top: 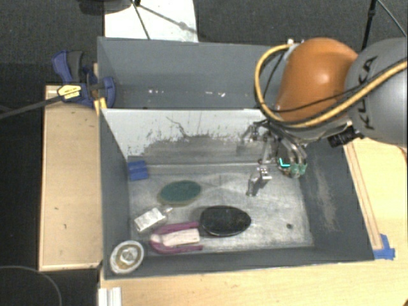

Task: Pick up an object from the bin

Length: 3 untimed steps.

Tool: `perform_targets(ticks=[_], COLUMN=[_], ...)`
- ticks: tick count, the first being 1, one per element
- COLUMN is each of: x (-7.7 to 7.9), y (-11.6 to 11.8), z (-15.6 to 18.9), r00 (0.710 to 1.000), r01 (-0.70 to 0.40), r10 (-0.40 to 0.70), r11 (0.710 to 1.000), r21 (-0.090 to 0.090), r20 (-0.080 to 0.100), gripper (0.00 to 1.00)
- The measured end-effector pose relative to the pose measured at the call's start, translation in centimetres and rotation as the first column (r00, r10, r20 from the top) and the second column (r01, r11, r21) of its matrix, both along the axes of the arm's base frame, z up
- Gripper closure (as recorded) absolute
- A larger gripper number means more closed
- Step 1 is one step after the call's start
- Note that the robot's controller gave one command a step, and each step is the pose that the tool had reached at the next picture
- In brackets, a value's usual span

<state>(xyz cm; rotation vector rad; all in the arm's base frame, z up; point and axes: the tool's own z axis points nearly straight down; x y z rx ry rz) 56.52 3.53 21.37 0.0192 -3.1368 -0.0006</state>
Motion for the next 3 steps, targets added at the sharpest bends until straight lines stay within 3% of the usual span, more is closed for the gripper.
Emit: perform_targets(ticks=[1, 2, 3], x=[-6.8, -6.4, -4.6], y=[6.2, 6.1, 7.4], z=[-14.4, -13.9, -2.9], r00=[0.994, 0.995, 0.817], r01=[-0.108, -0.1, -0.576], r10=[0.108, 0.1, 0.576], r11=[0.994, 0.995, 0.817], r21=[0.003, 0.003, -0.002], r20=[0.011, 0.022, 0.012], gripper=[0.0, 1.0, 1.0])
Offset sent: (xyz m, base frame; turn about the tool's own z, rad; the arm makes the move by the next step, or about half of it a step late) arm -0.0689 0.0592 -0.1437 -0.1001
